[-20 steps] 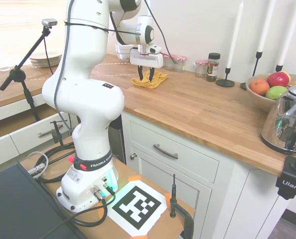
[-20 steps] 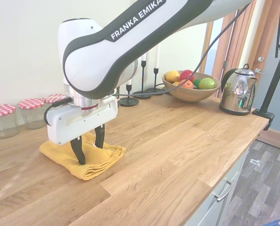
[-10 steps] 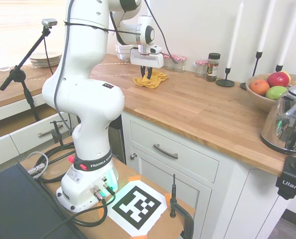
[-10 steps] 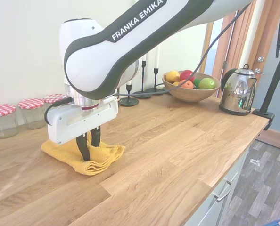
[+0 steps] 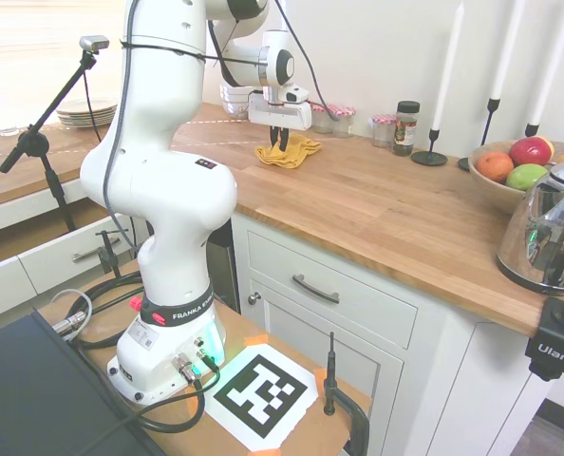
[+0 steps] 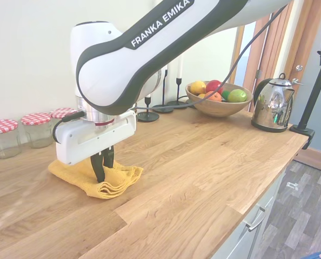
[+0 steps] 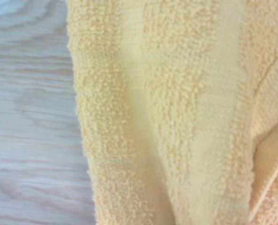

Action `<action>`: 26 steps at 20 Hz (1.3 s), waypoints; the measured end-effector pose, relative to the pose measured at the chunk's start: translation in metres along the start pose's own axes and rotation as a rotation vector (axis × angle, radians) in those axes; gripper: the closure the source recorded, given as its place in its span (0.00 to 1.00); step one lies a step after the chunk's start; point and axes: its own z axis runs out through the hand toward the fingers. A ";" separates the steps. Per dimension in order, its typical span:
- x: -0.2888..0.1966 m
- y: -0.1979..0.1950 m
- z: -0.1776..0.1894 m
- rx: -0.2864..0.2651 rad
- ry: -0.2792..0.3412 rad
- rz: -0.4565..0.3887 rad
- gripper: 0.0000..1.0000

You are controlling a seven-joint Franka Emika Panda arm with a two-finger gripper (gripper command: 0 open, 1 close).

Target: Wipe the counter

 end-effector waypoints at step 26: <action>0.170 0.239 -0.007 -0.041 0.012 0.064 1.00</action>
